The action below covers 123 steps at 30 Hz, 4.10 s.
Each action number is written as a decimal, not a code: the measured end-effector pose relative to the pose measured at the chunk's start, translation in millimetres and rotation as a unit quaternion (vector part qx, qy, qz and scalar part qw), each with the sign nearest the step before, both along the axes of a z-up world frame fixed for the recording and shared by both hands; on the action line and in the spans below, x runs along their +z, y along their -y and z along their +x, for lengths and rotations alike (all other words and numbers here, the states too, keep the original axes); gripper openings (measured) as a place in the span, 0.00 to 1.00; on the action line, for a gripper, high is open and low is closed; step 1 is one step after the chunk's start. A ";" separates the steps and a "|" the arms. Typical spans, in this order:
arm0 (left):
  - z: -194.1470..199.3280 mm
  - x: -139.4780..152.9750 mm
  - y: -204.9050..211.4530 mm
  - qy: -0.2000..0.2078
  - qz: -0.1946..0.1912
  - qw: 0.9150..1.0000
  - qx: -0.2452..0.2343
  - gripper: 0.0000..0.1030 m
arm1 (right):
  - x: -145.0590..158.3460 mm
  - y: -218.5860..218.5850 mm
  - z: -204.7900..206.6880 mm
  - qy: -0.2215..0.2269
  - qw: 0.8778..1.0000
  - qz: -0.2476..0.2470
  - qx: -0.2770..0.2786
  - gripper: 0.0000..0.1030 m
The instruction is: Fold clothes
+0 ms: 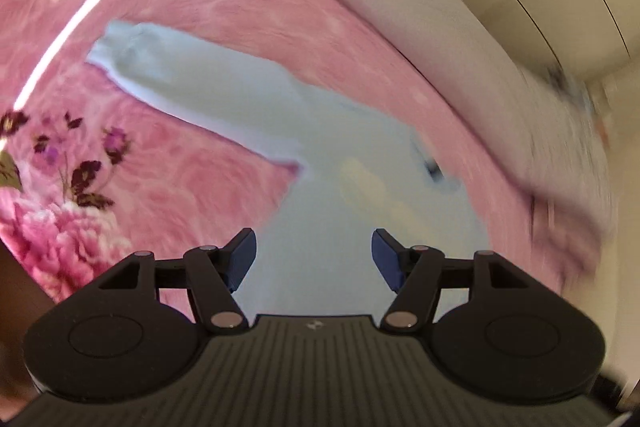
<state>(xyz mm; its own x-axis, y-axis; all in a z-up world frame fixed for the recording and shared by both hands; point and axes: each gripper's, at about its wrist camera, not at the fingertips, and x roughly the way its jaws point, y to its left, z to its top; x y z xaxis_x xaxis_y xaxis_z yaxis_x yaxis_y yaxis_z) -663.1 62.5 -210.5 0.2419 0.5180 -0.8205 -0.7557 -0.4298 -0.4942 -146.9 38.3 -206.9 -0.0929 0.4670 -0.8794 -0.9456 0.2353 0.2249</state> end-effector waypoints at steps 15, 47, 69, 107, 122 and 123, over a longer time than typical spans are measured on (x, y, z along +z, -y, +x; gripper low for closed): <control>-173.5 -152.3 -73.2 0.027 -0.042 0.967 0.251 0.56 | -87.4 -117.5 -91.6 0.075 0.989 -0.122 0.044 0.66; 140.5 -43.6 -122.5 -0.061 0.277 0.938 -0.197 0.06 | -146.0 -97.5 58.0 0.103 0.982 -0.160 0.011 0.66; 12.1 -136.7 -84.3 -0.193 -0.021 0.978 -0.078 0.30 | -165.4 -130.2 -43.0 -0.045 0.985 -0.040 0.159 0.65; -80.9 -126.9 -176.1 -0.087 0.026 0.992 -0.083 0.29 | -127.0 -182.8 -160.8 -0.248 0.945 0.186 0.106 0.04; 99.3 -148.9 -192.5 -0.100 0.020 0.961 -0.255 0.29 | -200.2 -110.4 34.8 -0.139 0.977 0.149 -0.066 0.05; 106.3 -149.2 -191.1 -0.106 0.019 0.959 -0.261 0.29 | -200.1 -110.1 30.8 -0.138 0.977 0.149 -0.067 0.05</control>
